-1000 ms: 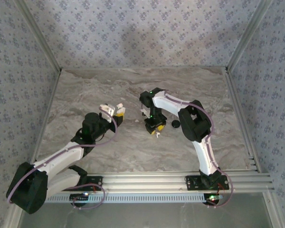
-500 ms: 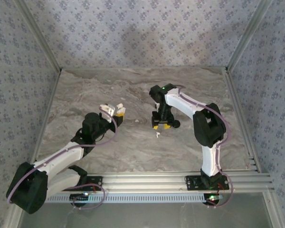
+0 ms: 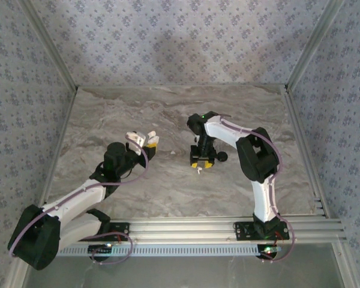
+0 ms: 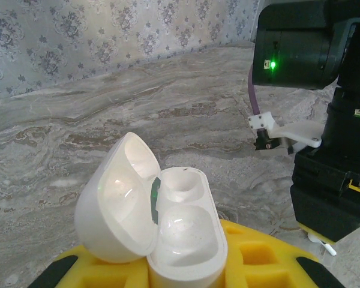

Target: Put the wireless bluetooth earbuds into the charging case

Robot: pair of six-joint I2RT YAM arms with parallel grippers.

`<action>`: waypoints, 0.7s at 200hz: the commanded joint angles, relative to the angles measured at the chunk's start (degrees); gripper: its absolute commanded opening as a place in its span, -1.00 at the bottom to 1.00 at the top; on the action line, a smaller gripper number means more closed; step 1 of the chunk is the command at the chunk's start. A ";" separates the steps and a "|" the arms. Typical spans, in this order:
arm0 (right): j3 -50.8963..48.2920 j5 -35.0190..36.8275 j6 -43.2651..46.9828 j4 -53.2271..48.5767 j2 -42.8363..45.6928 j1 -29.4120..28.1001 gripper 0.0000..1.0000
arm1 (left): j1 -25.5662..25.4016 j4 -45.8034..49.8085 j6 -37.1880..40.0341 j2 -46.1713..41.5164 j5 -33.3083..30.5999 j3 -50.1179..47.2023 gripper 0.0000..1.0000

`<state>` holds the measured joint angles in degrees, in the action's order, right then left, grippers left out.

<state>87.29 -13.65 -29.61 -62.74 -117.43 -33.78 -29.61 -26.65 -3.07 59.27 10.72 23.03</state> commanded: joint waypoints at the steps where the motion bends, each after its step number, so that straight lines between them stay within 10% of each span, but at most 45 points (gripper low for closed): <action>1: -1.13 -1.24 -0.52 0.66 -1.55 -0.20 -0.04 | 0.36 -0.33 0.17 -0.22 0.84 1.06 -0.75; 140: -3.31 -1.18 -0.59 5.57 -1.69 -0.06 -0.27 | 0.41 -0.14 0.01 -0.29 0.89 1.06 -0.74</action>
<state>84.25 -14.26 -29.65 -59.72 -118.63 -33.69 -29.61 -26.65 -3.07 59.29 10.72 23.03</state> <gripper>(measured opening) 0.364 0.219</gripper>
